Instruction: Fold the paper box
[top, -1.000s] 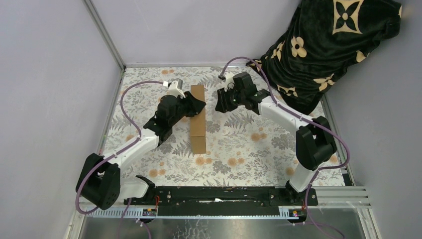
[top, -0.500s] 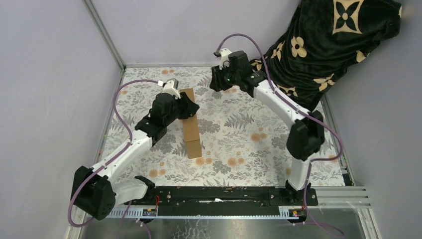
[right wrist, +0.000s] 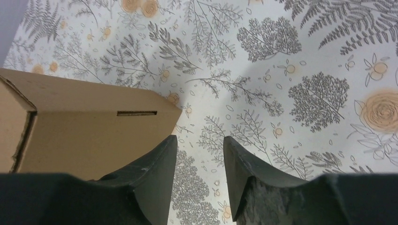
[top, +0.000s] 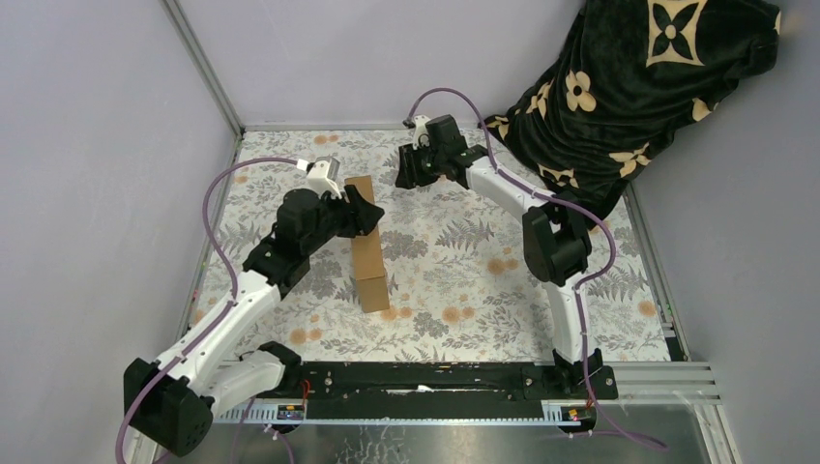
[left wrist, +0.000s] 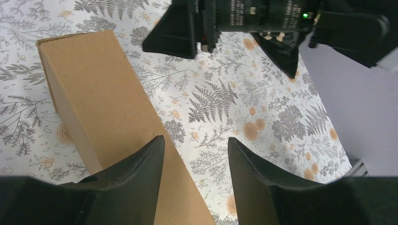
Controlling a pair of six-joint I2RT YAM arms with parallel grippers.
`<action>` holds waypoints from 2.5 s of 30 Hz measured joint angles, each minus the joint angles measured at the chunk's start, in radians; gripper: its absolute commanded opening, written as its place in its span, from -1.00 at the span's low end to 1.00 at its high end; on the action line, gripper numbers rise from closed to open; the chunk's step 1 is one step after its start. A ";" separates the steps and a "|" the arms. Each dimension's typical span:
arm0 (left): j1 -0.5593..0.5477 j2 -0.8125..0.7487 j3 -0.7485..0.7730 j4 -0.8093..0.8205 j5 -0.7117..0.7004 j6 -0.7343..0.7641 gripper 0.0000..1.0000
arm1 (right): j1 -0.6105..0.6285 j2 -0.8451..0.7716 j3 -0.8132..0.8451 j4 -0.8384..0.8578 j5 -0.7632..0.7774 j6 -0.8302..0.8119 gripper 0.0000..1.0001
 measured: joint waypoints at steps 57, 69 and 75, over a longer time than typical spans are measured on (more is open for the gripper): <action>-0.197 -0.488 -0.058 -0.517 -0.431 -0.371 -0.17 | -0.081 0.154 -0.080 0.545 -0.527 0.495 0.16; -0.180 -0.391 -0.157 -0.537 -0.724 -0.500 -0.42 | -0.031 -0.040 -0.199 0.294 -0.446 0.286 0.13; 0.023 -0.217 -0.178 -0.414 -0.686 -0.472 -0.48 | 0.035 -0.167 -0.333 0.213 -0.391 0.229 0.12</action>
